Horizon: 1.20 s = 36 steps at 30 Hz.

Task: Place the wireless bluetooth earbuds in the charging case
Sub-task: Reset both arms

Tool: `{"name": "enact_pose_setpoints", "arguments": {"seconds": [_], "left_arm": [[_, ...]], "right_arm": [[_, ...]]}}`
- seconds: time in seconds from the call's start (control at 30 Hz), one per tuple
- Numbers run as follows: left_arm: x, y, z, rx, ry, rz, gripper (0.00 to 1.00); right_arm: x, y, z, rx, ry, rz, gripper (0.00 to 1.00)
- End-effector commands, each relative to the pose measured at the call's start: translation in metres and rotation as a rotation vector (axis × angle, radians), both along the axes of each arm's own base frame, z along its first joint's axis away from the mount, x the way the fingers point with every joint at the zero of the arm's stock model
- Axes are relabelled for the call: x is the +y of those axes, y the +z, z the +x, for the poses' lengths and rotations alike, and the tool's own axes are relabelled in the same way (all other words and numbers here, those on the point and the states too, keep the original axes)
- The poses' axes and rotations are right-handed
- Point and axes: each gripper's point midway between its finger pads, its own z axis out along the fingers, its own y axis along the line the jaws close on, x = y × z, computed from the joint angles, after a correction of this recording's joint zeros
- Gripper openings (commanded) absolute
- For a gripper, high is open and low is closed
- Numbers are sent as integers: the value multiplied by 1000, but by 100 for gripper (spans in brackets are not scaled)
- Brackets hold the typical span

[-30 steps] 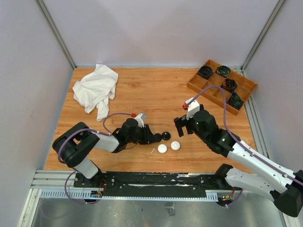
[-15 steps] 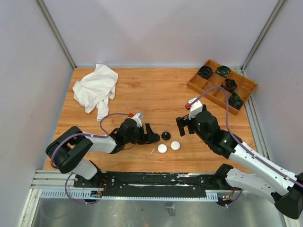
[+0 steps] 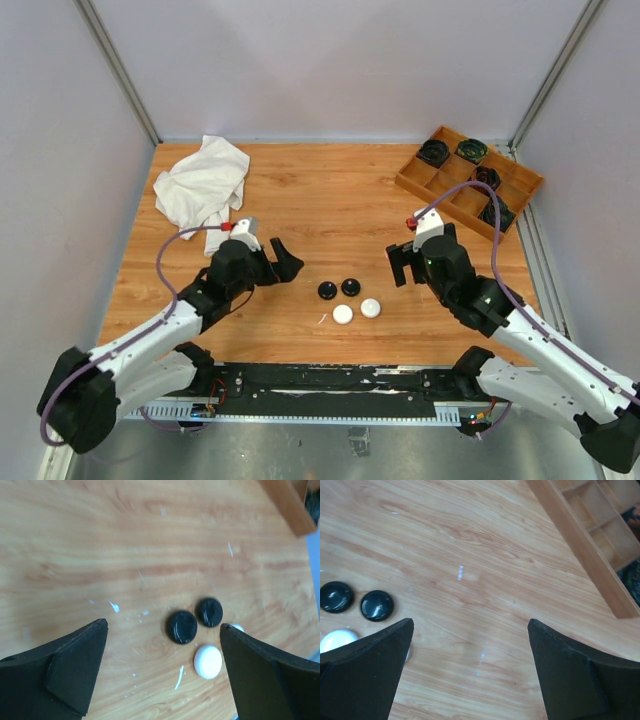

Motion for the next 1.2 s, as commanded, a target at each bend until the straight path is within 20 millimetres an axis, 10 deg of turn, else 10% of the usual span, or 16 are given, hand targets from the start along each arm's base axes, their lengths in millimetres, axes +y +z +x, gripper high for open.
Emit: {"name": "enact_pose_setpoints", "arguments": {"seconds": [0.0, 0.37, 1.17], "left_arm": [[46, 49, 13, -134, 123, 152, 99], [99, 175, -12, -442, 237, 170, 99], [157, 214, -58, -698, 449, -26, 99]], "right_arm": [[-39, 17, 6, -19, -181, -36, 98], [-82, 54, -5, -136, -341, -23, 99], [-107, 73, -27, -299, -360, 119, 99]]}}
